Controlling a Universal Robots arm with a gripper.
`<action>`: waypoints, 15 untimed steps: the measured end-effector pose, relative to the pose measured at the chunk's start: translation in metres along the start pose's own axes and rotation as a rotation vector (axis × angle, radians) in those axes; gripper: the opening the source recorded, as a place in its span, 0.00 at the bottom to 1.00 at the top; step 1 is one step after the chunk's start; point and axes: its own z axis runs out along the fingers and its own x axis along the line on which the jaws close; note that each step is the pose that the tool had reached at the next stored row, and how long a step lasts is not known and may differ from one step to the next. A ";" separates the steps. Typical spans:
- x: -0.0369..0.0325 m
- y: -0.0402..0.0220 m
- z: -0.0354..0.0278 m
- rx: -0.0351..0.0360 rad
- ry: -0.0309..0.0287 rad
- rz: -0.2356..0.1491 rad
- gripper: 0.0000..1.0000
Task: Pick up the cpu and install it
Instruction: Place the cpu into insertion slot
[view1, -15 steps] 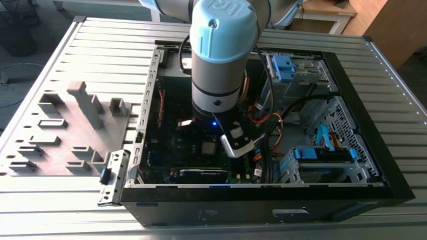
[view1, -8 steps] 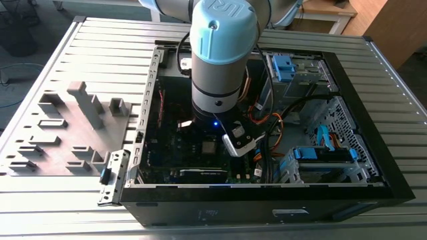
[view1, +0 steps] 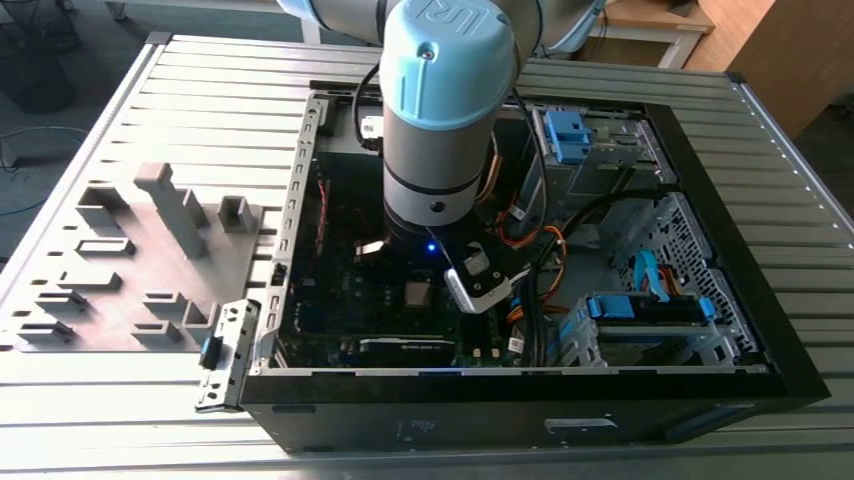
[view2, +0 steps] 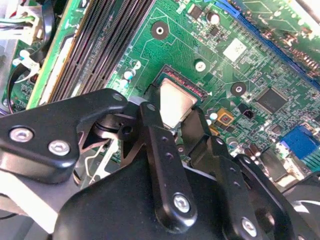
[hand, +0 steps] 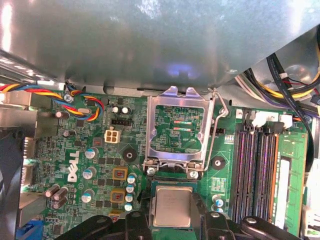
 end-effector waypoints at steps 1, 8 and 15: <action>0.0000 0.0000 0.0000 0.0001 0.0000 0.000 0.44; 0.0001 0.0000 0.0000 0.0001 0.0000 0.000 0.44; 0.0002 0.0000 0.0000 0.0008 0.0001 0.000 0.57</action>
